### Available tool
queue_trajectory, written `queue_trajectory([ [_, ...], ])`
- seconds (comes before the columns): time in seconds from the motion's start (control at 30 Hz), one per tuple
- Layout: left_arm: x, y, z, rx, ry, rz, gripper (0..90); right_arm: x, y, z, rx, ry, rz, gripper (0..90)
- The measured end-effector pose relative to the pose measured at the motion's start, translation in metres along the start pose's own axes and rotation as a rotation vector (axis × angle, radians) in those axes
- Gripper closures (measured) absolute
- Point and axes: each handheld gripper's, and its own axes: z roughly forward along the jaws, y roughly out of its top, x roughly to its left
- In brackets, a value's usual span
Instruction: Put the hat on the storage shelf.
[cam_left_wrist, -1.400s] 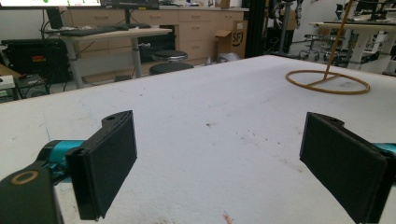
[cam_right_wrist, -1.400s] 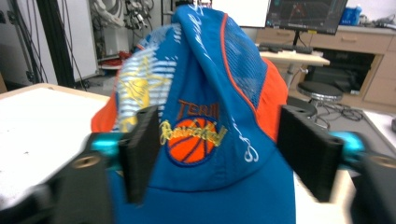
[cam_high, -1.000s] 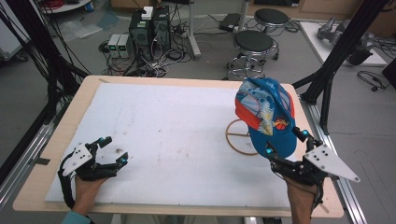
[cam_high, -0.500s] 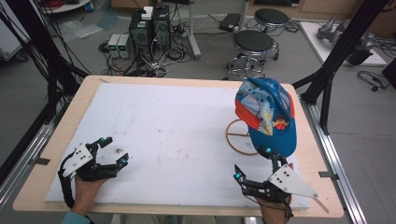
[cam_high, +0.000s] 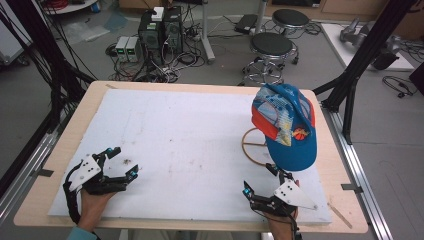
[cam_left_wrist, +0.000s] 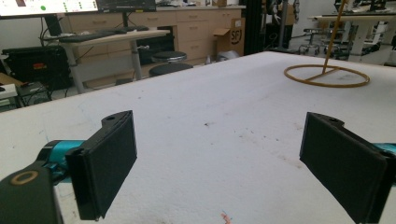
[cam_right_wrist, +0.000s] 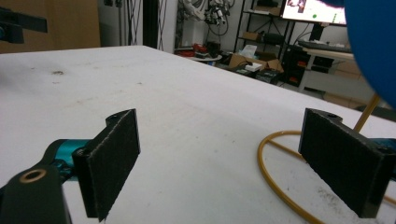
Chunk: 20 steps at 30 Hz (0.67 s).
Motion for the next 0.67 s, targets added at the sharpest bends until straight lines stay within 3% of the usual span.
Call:
queue_trajectory([
  [0.1,0.0005,0.0,0.0,0.001,0.0,-0.005,11.2,-0.0018,-0.0061,0.0028,0.029,0.005,0.007,11.5],
  [0.3,-0.0001,0.0,-0.0002,0.001,0.003,0.0,11.2,-0.0078,-0.0075,0.004,0.029,-0.022,0.041,11.5],
  [0.67,-0.0007,-0.0005,-0.0011,-0.011,0.006,0.002,11.2,-0.0087,-0.0078,0.0045,0.039,-0.018,0.057,11.5],
])
